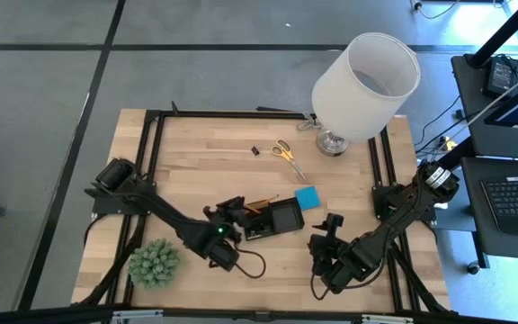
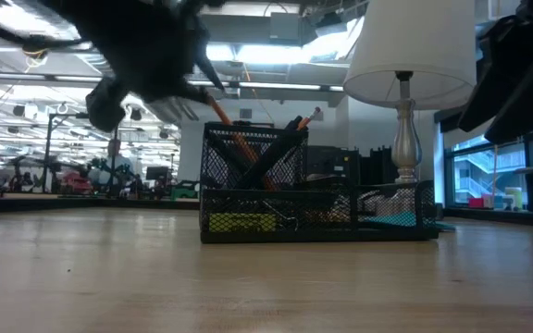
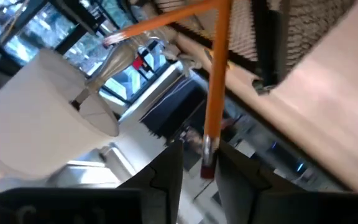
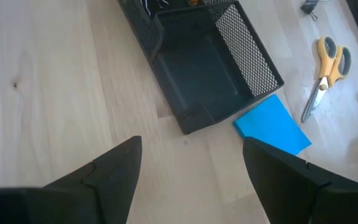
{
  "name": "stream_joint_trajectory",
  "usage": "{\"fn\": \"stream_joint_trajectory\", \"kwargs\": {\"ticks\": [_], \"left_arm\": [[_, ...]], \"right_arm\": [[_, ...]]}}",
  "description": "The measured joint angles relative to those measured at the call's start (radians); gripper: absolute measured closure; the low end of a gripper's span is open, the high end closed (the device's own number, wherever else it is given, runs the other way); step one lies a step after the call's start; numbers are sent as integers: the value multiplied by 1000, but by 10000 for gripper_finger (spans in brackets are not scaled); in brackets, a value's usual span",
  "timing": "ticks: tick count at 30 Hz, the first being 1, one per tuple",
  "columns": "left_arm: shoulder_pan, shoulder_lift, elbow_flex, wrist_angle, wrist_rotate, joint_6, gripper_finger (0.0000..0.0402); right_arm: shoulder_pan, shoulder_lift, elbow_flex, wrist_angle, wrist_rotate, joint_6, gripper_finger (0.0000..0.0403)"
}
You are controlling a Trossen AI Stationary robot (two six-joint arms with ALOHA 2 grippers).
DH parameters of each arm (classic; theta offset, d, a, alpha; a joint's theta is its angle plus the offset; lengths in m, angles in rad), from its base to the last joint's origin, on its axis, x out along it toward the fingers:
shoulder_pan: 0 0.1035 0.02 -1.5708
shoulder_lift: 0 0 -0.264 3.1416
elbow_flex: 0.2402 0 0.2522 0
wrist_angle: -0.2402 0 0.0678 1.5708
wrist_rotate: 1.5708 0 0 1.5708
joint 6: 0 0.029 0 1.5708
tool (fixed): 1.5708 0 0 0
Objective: Pick and place office supplies into organizer
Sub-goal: Put the orange pencil into the desk organizer, then put the black binder clip into the desk organizer
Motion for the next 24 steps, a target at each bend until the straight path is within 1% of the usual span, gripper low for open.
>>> {"fn": "stream_joint_trajectory", "kwargs": {"ticks": [4, 7, 10, 13, 19, 22, 24], "left_arm": [[-26, -62, 0, 0, 33, -135, 317], [-45, -118, 0, 0, 58, -270, 317], [-63, -179, 0, 0, 87, -443, 317], [-73, -251, 0, -1, 143, -640, 317], [-58, -403, 0, -2, 286, -1056, 319], [-24, -467, 0, -8, 414, -1193, 324], [8, -496, 0, -9, 511, -1246, 326]], "right_arm": [[0, 0, 0, -2, -1, -14, 122], [0, 0, 0, -15, -2, -15, 122], [0, 0, 0, -22, -19, -14, 122], [0, 0, 0, -31, -66, -16, 122], [0, 0, 0, -17, -126, -9, 122], [0, 0, 0, -13, -149, -24, 122], [-2, 0, 0, -13, -151, -35, 122]]}}
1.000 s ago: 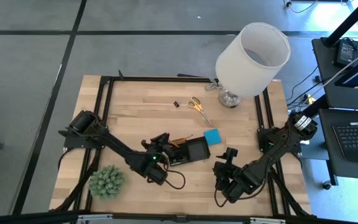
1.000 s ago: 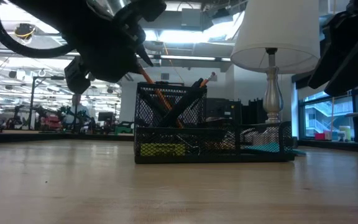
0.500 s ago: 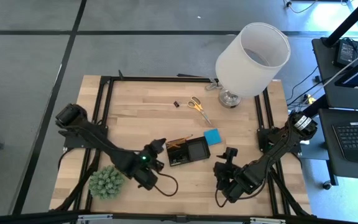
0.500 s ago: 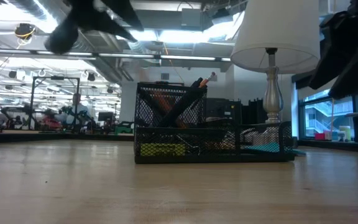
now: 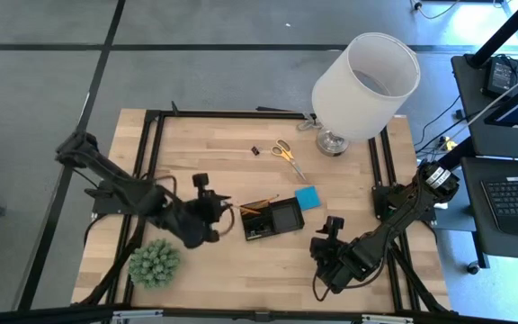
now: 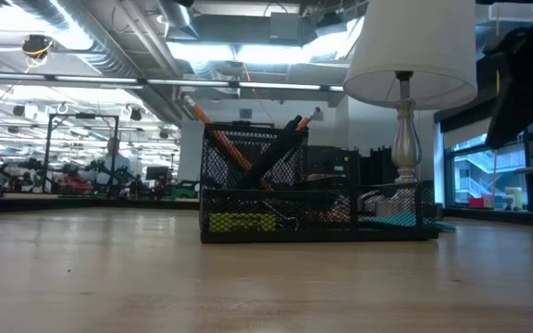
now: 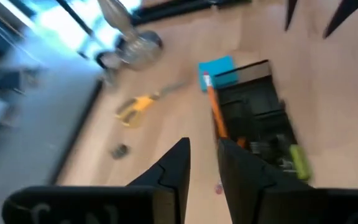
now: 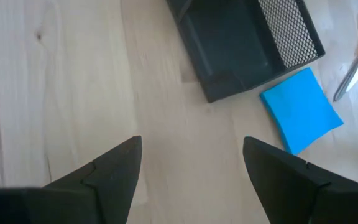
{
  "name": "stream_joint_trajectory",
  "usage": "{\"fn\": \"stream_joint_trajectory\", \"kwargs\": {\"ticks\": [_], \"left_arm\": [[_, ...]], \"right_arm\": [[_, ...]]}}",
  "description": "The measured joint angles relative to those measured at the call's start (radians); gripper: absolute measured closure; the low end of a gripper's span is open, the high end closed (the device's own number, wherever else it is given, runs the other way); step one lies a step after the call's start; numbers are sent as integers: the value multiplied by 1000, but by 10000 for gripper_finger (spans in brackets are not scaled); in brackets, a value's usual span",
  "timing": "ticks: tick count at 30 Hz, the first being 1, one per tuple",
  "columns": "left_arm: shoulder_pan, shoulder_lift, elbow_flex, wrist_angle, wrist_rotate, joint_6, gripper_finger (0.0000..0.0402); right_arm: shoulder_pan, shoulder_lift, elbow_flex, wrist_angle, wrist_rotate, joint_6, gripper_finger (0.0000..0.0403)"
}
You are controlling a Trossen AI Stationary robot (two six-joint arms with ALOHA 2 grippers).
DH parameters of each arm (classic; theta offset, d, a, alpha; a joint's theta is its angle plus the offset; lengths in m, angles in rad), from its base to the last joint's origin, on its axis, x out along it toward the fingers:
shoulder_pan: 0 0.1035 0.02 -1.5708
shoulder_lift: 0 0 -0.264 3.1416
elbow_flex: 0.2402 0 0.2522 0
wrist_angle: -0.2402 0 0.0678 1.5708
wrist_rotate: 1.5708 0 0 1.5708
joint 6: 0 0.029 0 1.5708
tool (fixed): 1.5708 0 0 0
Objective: Pick and place office supplies into organizer
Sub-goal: Put the black binder clip into the desk organizer
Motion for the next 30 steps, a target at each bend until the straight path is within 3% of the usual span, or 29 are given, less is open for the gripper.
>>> {"fn": "stream_joint_trajectory", "kwargs": {"ticks": [4, 15, 23, 30], "left_arm": [[73, -14, 0, 0, 102, -4, 326], [394, -13, 0, 27, 323, 182, 327], [652, -13, 0, 109, 574, 359, 326], [755, -12, -89, 240, 732, 458, 324]], "right_arm": [[-14, 0, 0, -36, 1, -46, 122], [-128, 0, 0, -115, 71, -216, 122], [-208, 0, 0, -136, 60, -284, 122], [-270, 0, 0, -235, 25, -289, 122]]}}
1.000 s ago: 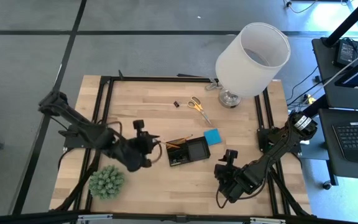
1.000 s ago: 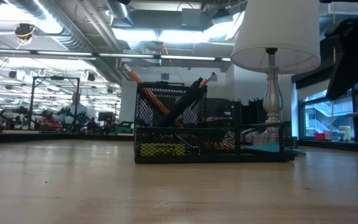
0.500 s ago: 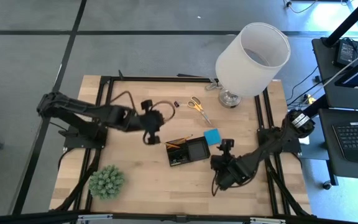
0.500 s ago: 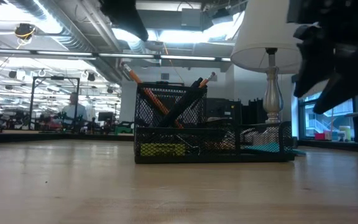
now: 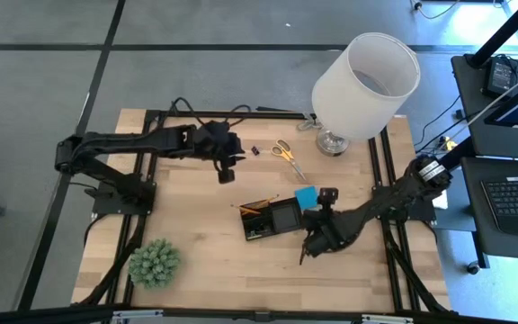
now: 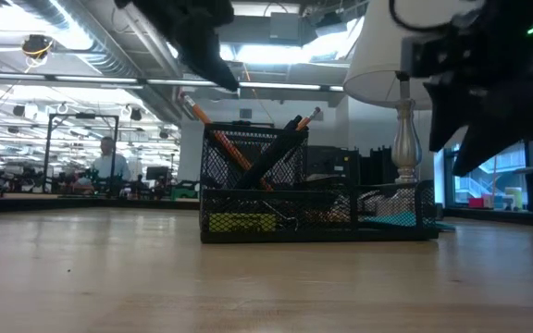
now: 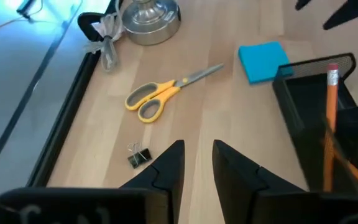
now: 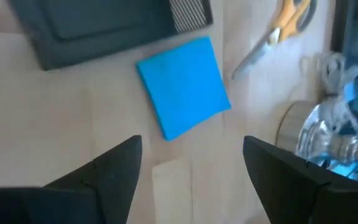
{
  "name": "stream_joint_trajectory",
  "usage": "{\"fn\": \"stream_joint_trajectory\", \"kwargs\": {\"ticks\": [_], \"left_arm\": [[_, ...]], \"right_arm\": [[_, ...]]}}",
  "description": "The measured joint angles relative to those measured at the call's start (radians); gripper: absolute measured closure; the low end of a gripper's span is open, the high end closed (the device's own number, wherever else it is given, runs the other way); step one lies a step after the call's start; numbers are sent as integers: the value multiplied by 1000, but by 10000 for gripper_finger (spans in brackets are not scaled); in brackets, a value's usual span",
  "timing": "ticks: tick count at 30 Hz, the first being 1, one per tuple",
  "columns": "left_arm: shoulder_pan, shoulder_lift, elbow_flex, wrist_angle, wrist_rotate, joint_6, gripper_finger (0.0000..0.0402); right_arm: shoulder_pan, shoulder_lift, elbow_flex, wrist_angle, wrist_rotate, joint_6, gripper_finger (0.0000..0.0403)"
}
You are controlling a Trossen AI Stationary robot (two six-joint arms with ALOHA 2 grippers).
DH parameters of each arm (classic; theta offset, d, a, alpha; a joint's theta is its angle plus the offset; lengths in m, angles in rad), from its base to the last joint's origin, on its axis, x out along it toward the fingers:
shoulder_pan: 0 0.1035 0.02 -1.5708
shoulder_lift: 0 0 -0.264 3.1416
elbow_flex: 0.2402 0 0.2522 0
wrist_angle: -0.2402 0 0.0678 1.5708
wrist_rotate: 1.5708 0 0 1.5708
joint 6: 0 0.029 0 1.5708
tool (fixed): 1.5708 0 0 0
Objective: Pick and place office supplies into organizer
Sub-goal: Put the black binder clip into the desk organizer
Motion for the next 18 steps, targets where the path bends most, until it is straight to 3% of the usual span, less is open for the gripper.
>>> {"fn": "stream_joint_trajectory", "kwargs": {"ticks": [5, 9, 18], "left_arm": [[43, 1, -60, 23, 73, 4, 323], [73, 0, -87, 30, 133, -11, 324], [119, -1, -90, 83, 138, 21, 323]], "right_arm": [[-70, 0, 0, -4, -99, -46, 122], [-98, 0, 0, -6, -121, -85, 122], [-140, -100, 0, -17, -147, -185, 122]]}}
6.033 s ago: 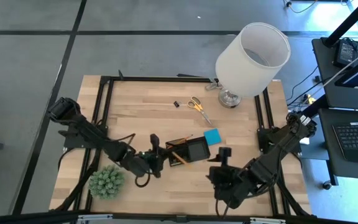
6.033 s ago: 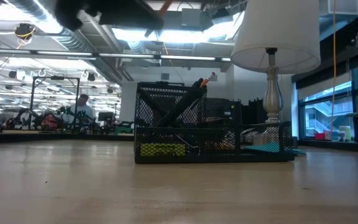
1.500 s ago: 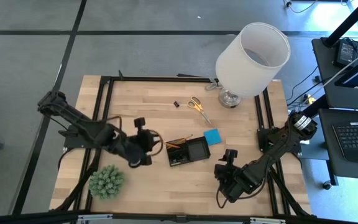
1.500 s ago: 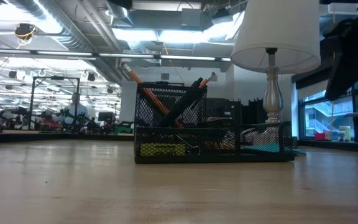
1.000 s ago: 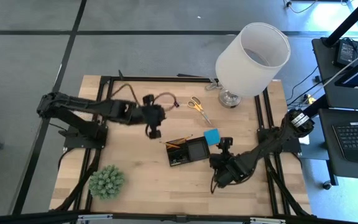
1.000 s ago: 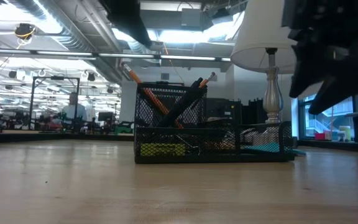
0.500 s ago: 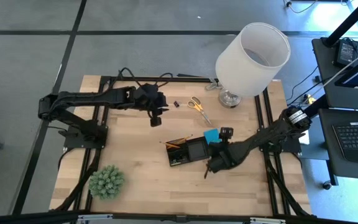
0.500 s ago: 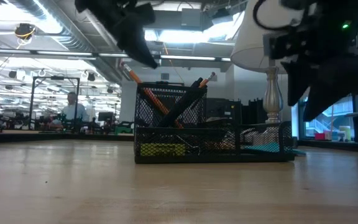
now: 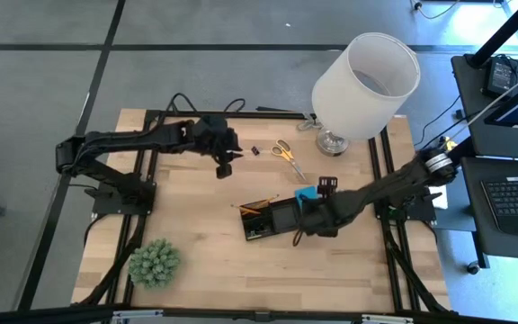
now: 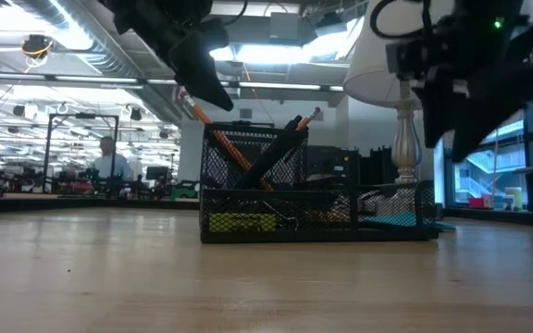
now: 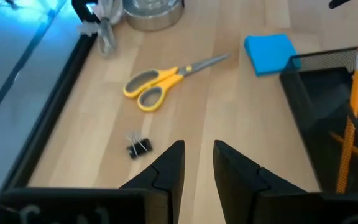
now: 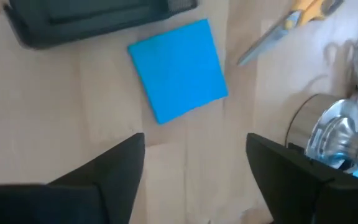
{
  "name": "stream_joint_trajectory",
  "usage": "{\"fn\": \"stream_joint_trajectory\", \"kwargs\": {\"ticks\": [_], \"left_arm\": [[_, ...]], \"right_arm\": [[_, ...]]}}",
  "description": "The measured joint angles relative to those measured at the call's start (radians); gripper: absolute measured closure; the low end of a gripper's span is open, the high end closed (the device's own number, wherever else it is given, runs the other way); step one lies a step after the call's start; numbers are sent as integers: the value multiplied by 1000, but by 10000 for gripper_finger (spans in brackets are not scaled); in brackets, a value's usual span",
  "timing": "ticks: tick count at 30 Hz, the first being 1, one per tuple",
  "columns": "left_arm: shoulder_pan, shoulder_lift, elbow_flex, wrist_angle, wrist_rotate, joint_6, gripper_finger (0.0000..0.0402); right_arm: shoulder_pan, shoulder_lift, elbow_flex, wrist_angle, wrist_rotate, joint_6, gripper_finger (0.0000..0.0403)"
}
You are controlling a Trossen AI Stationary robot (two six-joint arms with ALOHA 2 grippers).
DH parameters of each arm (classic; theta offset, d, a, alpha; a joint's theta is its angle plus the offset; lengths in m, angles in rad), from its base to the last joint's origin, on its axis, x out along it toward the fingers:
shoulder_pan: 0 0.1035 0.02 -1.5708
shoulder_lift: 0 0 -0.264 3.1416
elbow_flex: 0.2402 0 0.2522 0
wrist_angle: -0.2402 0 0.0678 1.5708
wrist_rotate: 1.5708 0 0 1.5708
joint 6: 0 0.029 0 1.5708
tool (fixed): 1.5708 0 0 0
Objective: Pick and place office supplies into organizer
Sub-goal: Put the black binder clip into the desk organizer
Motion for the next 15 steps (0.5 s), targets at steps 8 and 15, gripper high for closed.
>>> {"fn": "stream_joint_trajectory", "kwargs": {"ticks": [8, 15], "left_arm": [[49, 0, 0, 24, 43, 38, 327], [118, 34, -1, 108, 46, 101, 327]], "right_arm": [[-112, -324, -285, 379, -31, -206, 122], [-218, -562, -522, 760, -35, -300, 122]]}}
